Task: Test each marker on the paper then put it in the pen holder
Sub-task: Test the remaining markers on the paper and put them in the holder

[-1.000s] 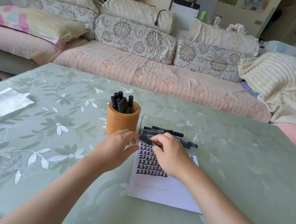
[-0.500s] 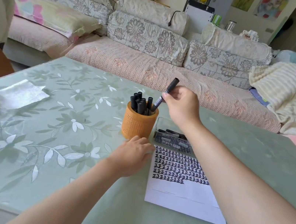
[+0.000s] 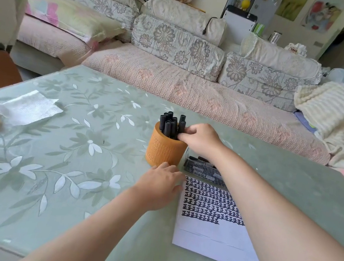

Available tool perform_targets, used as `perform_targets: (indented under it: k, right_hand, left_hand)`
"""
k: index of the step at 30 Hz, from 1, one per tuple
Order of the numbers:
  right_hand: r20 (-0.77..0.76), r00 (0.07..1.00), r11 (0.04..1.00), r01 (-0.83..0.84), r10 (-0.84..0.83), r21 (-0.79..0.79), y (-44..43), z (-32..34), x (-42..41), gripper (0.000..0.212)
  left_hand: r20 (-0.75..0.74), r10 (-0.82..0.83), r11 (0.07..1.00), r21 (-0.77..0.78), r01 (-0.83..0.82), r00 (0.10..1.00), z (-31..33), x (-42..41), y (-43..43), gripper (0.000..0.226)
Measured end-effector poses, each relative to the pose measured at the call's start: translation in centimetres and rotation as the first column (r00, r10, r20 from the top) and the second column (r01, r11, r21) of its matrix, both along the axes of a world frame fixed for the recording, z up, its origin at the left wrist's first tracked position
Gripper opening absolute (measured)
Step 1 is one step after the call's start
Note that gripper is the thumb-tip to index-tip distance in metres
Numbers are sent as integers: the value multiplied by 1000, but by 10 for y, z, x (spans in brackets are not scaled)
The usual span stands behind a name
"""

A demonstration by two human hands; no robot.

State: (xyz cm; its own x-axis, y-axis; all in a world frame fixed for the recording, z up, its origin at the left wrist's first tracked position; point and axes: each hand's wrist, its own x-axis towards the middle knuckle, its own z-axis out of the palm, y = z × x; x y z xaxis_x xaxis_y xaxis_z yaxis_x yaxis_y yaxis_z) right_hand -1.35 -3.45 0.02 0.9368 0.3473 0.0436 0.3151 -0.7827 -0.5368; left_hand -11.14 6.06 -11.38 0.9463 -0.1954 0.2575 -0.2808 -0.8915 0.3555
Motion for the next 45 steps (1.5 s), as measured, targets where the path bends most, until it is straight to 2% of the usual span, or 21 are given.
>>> perform_targets:
  k: [2, 5, 9, 14, 17, 22, 27, 32, 36, 40, 45]
  right_hand:
    - [21, 999, 996, -45, 43, 79, -13, 1, 0, 12]
    - [84, 996, 996, -12, 4, 90, -40, -10, 9, 23]
    - [119, 993, 981, 16, 8, -196, -74, -28, 18, 27]
    - [78, 993, 873, -40, 89, -486, -86, -36, 30, 26]
    - [48, 990, 818, -83, 134, -569, -82, -34, 38, 26]
    - [51, 980, 781, -123, 194, -612, -81, -35, 45, 22]
    - [143, 966, 809, -94, 216, -581, -91, -31, 32, 23]
    - [238, 955, 899, -59, 177, -434, -103, -28, -1, 28]
    - [231, 965, 952, -51, 126, -303, -114, -32, -28, 27]
    - [191, 977, 979, -61, 99, -192, -127, -43, -54, 24]
    - [113, 987, 992, -106, 113, -63, -137, -54, -74, 26]
  left_hand:
    - [4, 2, 1000, 3, -2, 1000, 0, 1, -1, 28]
    - [4, 10, 1000, 13, -10, 1000, 0, 2, -3, 29]
    - [9, 20, 999, 29, -20, 1000, -3, 4, -9, 31]
    - [35, 29, 998, 59, -31, 999, -4, 6, -11, 35]
    - [47, 30, 996, 78, -34, 998, -6, 7, -11, 38]
    - [52, 19, 994, 107, -25, 998, -7, 7, -11, 33]
    - [50, 4, 995, 95, -9, 999, -6, 7, -10, 33]
    - [32, 5, 995, 96, -8, 999, -4, 5, -11, 35]
    - [36, 57, 998, -38, -55, 998, 1, 2, -14, 40]
    - [123, 115, 969, -231, -84, 986, 9, -7, -22, 44]
    - [237, 24, 984, -177, 19, 971, 19, -18, -33, 39]
